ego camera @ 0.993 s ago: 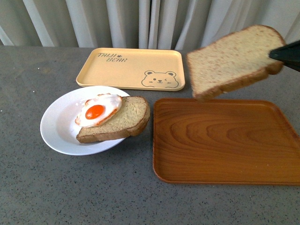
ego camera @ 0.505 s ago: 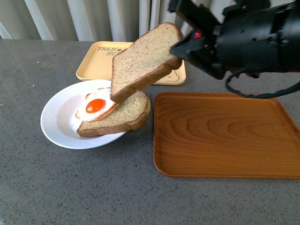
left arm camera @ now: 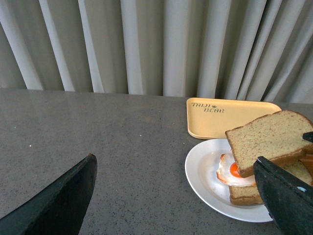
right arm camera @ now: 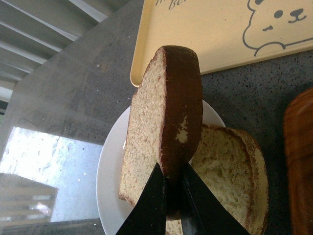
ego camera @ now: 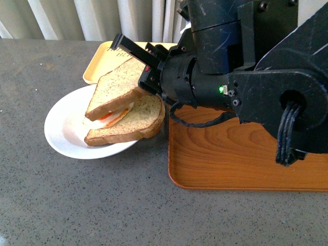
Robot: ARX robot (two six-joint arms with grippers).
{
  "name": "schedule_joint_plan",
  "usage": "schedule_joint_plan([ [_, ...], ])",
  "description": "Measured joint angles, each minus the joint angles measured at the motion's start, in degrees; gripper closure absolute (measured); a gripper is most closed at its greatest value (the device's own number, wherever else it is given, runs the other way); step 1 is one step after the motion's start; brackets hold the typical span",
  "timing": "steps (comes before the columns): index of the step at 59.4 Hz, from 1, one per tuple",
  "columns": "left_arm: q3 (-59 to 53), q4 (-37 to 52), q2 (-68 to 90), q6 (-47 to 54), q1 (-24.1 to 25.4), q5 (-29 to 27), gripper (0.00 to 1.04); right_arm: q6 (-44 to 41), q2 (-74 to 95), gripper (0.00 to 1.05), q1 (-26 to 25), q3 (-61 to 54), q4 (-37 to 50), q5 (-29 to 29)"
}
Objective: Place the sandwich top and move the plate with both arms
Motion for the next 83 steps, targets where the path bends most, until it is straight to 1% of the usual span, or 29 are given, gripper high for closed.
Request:
schedule_joint_plan([
  [13,0.0,0.0,0.0,0.0,0.0,0.0,0.09,0.7,0.8,1.03,1.6,-0.7,1.2,1.1],
  [31,0.0,0.0,0.0,0.0,0.0,0.0,0.09,1.6,1.3,1.03,1.9,-2.7,2.4,1.7],
  [33,0.0,0.0,0.0,0.0,0.0,0.0,0.09,1.6,1.3,1.01,2.0,-2.9,2.5,1.8],
  [37,0.0,0.0,0.0,0.0,0.0,0.0,0.09,1.6,1.3,0.90,2.1,-3.1,2.6,1.9],
  [39,0.0,0.0,0.0,0.0,0.0,0.0,0.09,1.6,1.3,0.83,2.1,-3.3,2.7,1.9],
  [44,0.0,0.0,0.0,0.0,0.0,0.0,0.09,1.6,1.3,0.71,2.2,-3.8,3.0,2.2],
  [46,0.0,0.0,0.0,0.0,0.0,0.0,0.09,1.6,1.3,0.64,2.2,-4.1,3.3,2.2],
  [53,0.0,0.0,0.0,0.0,0.0,0.0,0.09,1.6,1.1,0.46,2.1,-5.4,3.9,2.3],
  [57,0.0,0.0,0.0,0.0,0.0,0.0,0.09,1.6,0.6,0.36,1.9,-6.3,4.2,2.2],
  [59,0.0,0.0,0.0,0.0,0.0,0.0,0.09,1.6,0.1,0.29,1.6,-6.8,4.4,2.1],
  [67,0.0,0.0,0.0,0.0,0.0,0.0,0.09,1.3,-2.1,0.09,0.2,-8.2,4.5,2.0],
  [83,0.0,0.0,0.0,0.0,0.0,0.0,0.09,-2.6,-11.4,0.09,-5.0,-11.4,3.7,0.5],
])
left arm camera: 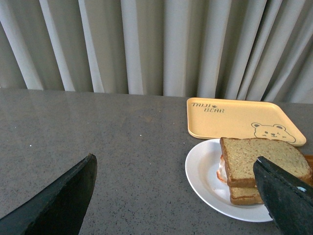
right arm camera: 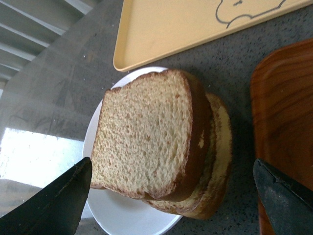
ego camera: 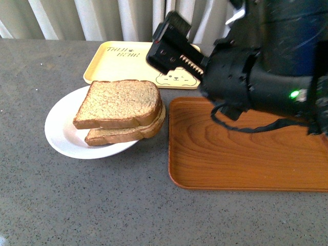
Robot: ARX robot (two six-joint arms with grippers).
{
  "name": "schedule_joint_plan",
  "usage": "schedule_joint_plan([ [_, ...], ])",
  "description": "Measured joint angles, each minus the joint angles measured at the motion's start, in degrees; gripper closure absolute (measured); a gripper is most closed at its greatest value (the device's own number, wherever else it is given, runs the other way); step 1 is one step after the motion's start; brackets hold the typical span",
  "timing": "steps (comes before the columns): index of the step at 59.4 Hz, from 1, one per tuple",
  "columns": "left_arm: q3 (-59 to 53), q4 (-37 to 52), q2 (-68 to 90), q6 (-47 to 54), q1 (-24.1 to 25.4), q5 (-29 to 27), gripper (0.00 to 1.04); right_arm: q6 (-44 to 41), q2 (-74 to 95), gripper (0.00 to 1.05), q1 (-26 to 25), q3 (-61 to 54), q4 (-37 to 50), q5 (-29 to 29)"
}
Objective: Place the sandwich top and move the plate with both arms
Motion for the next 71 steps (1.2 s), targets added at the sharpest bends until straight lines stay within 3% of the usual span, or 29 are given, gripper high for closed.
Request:
schedule_joint_plan([
  [16,0.0,0.0,0.0,0.0,0.0,0.0,0.09,-9.6,-17.7,0.09,-8.8,-7.4,-2.8,-5.8],
  [18,0.0,0.0,0.0,0.0,0.0,0.0,0.09,-12.1,-19.5,0.11,-9.1,-8.9,-1.5,-3.4],
  [20,0.0,0.0,0.0,0.0,0.0,0.0,0.09,-18.3,-22.0,0.18,-9.4,-11.8,3.5,4.2],
  [23,0.0,0.0,0.0,0.0,0.0,0.0,0.09,-25.6,-25.1,0.26,-10.2,-15.5,8.3,11.3],
  [26,0.0,0.0,0.0,0.0,0.0,0.0,0.09,-31.3,-28.0,0.35,-11.5,-18.7,10.3,14.1],
  [34,0.0,0.0,0.0,0.0,0.0,0.0,0.09,-38.1,-33.1,0.58,-14.6,-25.4,10.9,12.4],
  [49,0.0,0.0,0.0,0.0,0.0,0.0,0.09,-40.6,-42.7,1.02,-19.3,-33.9,9.8,7.7],
  [71,0.0,0.0,0.0,0.0,0.0,0.0,0.09,-41.1,-55.8,1.03,-23.6,-40.7,3.1,3.5],
])
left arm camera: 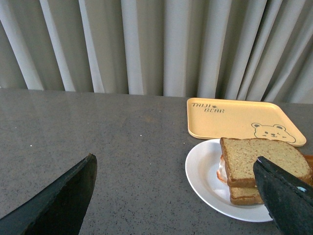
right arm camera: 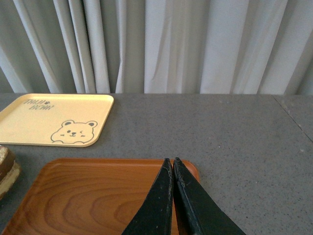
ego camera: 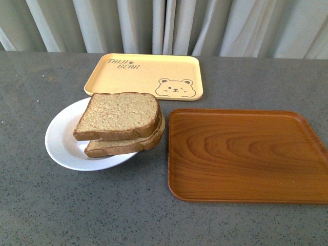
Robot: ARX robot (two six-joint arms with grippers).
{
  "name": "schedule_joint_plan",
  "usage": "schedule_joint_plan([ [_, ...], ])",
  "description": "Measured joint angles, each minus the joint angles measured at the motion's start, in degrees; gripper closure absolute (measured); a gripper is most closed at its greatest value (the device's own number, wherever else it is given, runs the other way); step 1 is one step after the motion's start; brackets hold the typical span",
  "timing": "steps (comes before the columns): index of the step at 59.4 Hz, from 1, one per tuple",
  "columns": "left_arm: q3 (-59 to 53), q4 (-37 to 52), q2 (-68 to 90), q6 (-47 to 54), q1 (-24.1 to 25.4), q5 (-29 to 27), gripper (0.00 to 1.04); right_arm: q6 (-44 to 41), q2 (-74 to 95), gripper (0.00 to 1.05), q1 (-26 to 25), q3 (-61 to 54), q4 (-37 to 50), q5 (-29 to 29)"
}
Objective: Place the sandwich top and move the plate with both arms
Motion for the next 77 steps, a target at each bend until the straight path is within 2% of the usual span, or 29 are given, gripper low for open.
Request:
schedule_joint_plan([
  [2,0.0,0.0,0.0,0.0,0.0,0.0,0.09,0.0,-1.1,1.03,-0.5,-0.3,-0.7,-0.6],
  [4,0.0,0.0,0.0,0.0,0.0,0.0,0.09,0.0,-2.8,1.03,-2.6,-0.9,-1.9,-3.8],
  [8,0.0,0.0,0.0,0.0,0.0,0.0,0.09,0.0,-3.9,1.03,-5.0,-3.3,0.0,-4.4],
  [44,0.0,0.0,0.0,0.0,0.0,0.0,0.09,0.0,-26.1,1.03,-5.1,-3.7,-20.5,-4.9],
  [77,0.0,0.0,0.0,0.0,0.0,0.0,0.09,0.0,-37.4,1.03,-5.1,-3.7,-31.7,-4.9],
])
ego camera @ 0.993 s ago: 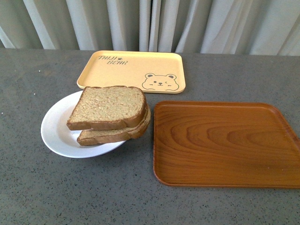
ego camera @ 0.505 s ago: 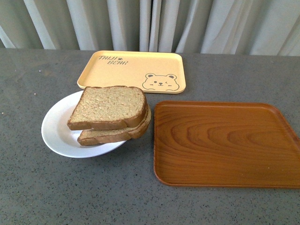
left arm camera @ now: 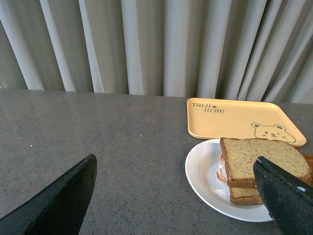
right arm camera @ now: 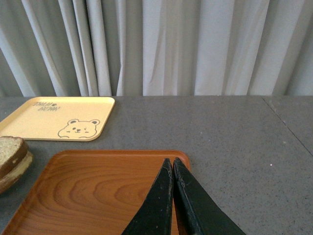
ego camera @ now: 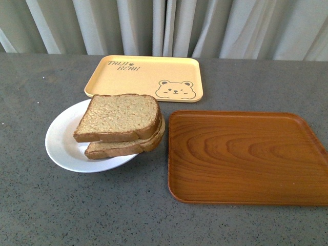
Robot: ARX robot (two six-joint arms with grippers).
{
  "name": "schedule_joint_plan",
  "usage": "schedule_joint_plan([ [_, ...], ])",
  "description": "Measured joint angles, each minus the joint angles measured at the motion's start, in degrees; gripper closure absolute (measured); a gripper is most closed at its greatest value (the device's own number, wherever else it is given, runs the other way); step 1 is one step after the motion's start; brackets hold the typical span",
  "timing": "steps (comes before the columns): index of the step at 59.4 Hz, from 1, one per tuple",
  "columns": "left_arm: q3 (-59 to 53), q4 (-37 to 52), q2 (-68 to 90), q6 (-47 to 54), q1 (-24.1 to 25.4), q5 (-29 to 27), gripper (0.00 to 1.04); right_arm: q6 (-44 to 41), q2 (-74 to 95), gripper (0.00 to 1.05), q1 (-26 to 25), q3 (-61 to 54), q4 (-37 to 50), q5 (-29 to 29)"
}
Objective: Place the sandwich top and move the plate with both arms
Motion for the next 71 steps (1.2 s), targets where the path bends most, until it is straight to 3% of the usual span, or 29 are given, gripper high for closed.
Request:
schedule_joint_plan([
  [6,0.0,0.0,0.0,0.0,0.0,0.0,0.09,0.0,-1.9,1.03,0.0,0.0,-1.9,0.0],
  [11,0.0,0.0,0.0,0.0,0.0,0.0,0.09,0.0,-9.1,1.03,0.0,0.0,-10.4,0.1],
  [29,0.0,0.0,0.0,0.0,0.0,0.0,0.09,0.0,-10.7,1.03,0.0,0.0,-11.0,0.0],
  [42,0.0,0.0,0.0,0.0,0.0,0.0,0.09,-0.1,-10.7,0.65,0.0,0.0,-11.0,0.0],
  [48,4.1,-5.6,9.4,-12.2,-1.1,10.0,0.09,-0.1,-10.7,0.49,0.0,0.0,-11.0,0.0],
  [54,7.5,3.6,25.0,-25.8,-6.3,10.1,0.09,-0.1,-10.8,0.31,0.0,0.0,-11.0,0.0],
  [61,10.3,16.9,42.7,-30.6,-6.9,10.4,0.09,-0.1,-10.8,0.11,0.0,0.0,-11.0,0.0],
  [66,14.6,30.1,63.1,-32.7,-5.6,10.8,0.09,-0.1,-10.8,0.09,0.0,0.0,-11.0,0.0],
  [71,20.0,36.5,80.7,-35.0,-3.4,10.7,0.09,-0.1,-10.8,0.09,0.0,0.0,-11.0,0.0],
])
